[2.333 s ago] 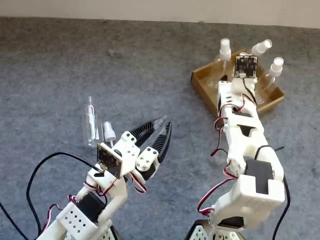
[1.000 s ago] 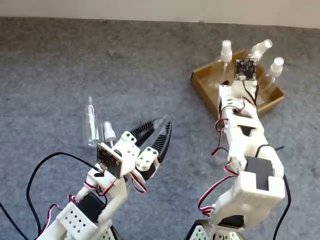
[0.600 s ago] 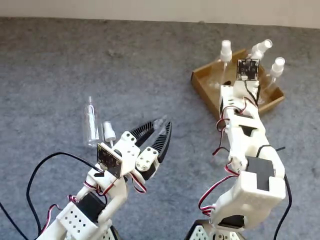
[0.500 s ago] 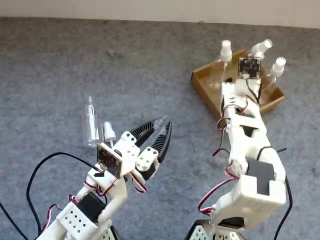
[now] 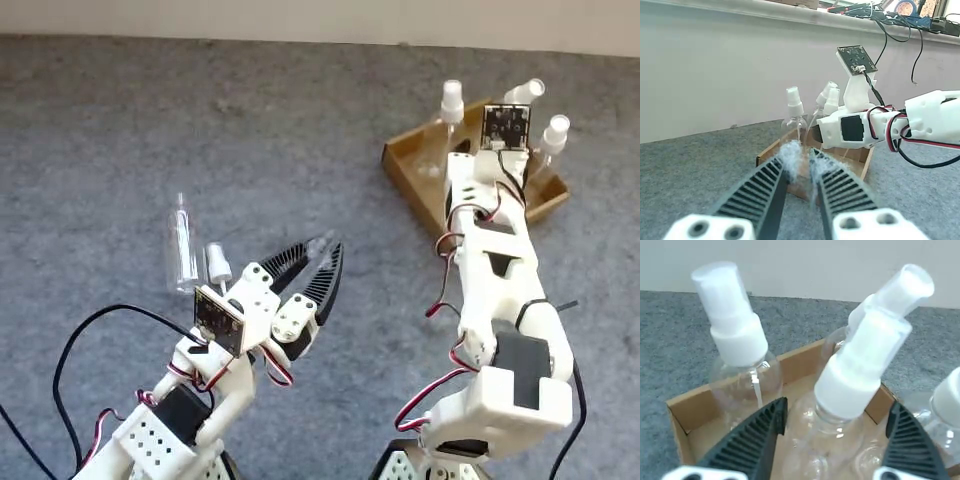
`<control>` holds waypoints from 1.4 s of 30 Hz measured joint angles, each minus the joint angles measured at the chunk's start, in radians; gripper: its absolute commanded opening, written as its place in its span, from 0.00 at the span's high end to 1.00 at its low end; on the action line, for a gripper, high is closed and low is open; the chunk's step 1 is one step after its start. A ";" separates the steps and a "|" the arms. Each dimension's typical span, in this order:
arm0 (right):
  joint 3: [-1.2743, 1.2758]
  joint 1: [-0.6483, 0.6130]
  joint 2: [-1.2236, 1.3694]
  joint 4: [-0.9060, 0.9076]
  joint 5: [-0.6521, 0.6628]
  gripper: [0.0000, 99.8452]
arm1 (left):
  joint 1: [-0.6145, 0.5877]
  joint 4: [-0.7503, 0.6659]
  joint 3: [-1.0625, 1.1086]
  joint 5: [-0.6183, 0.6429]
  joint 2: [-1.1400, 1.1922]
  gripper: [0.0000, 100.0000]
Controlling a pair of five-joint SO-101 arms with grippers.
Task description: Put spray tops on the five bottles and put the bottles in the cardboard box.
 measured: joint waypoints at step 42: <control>0.354 -0.295 -1.125 0.603 0.000 0.99 | 0.000 0.000 0.000 0.000 0.000 1.00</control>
